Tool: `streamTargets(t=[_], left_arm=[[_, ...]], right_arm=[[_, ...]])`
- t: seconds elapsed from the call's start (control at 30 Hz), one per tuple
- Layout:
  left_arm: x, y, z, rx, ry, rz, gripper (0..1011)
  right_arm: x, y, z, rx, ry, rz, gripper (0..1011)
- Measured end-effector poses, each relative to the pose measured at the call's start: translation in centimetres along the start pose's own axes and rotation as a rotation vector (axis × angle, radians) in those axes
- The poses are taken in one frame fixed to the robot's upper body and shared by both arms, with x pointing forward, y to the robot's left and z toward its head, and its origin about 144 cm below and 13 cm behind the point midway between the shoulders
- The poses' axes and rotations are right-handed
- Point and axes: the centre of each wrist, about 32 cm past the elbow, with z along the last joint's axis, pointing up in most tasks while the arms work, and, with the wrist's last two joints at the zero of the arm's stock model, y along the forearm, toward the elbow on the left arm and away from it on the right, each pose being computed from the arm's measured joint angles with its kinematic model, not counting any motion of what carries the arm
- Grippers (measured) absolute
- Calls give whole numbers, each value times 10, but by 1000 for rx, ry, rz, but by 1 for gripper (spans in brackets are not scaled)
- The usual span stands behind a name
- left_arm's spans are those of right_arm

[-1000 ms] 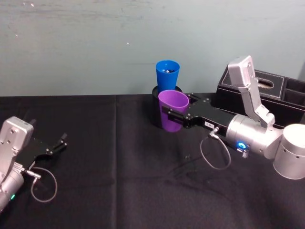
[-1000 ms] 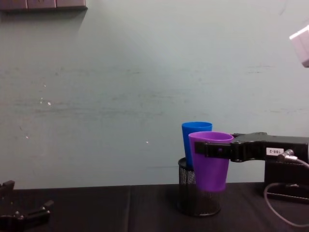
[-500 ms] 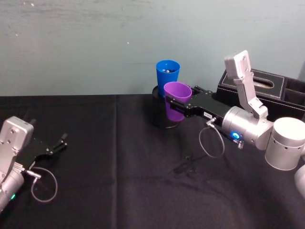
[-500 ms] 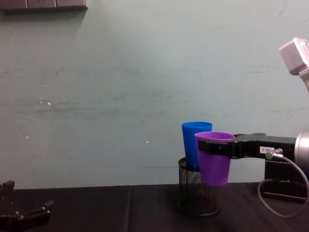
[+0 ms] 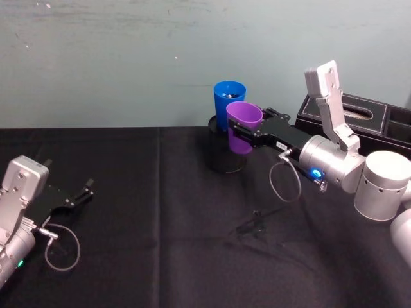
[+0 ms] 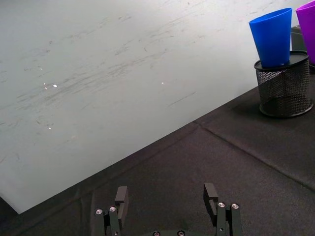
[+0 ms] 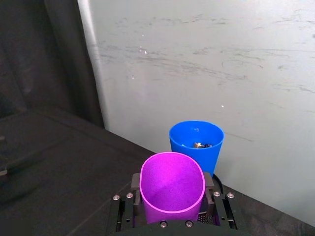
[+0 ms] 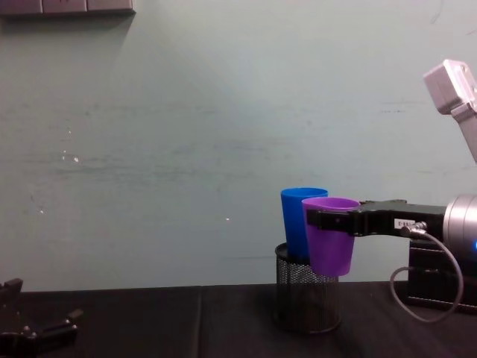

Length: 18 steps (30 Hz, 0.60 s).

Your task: Pick up one cup with a gripper and tap it against the other cup.

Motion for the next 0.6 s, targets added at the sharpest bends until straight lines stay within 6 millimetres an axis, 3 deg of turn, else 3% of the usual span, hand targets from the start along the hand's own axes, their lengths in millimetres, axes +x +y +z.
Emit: streamTargets(t=[0.6], left_arm=[[0,0,0,0,0,0,1000]], right_arm=[[0,3,1,-3,8,-12,713]])
